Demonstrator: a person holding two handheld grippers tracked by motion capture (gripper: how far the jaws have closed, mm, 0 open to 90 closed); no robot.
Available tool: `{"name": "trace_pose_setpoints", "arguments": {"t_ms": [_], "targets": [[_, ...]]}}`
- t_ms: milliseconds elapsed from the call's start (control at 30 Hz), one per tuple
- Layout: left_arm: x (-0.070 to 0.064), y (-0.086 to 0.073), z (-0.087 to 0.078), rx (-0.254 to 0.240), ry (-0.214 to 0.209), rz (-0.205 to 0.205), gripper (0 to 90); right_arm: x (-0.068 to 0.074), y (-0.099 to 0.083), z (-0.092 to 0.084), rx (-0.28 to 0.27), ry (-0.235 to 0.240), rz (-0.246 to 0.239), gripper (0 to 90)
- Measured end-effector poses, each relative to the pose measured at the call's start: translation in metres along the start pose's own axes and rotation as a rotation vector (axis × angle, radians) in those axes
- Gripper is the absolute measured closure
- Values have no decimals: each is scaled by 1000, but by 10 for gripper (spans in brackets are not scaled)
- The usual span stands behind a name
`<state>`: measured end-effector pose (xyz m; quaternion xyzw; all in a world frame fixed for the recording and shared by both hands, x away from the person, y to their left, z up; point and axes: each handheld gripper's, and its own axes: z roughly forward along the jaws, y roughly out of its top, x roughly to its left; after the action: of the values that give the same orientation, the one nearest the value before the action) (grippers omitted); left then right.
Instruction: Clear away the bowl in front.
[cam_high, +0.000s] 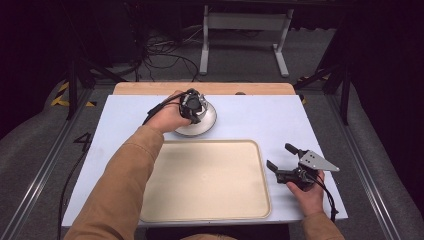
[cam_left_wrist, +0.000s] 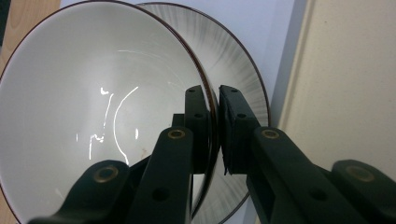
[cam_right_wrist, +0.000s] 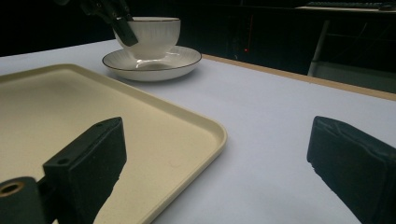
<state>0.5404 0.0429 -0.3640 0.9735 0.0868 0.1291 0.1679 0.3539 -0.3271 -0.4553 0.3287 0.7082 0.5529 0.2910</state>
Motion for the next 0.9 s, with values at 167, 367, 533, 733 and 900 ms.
{"name": "trace_pose_setpoints", "arguments": {"t_ms": [167, 367, 533, 733, 900], "targets": [[-2, 4, -14, -24, 4, 14, 829, 0, 0, 0, 1, 1, -4, 53], [-4, 9, -28, -19, 9, 31, 828, 0, 0, 1, 3, 1, -6, 53], [-7, 10, -39, -42, 8, 33, 829, 1, 0, 1, 4, 3, -5, 53], [-15, 13, -51, -43, 6, 49, 829, 1, 0, 1, 4, 8, -6, 53], [-22, 15, -66, -49, 11, 71, 829, 1, 0, 1, 9, 5, -11, 53]]}}
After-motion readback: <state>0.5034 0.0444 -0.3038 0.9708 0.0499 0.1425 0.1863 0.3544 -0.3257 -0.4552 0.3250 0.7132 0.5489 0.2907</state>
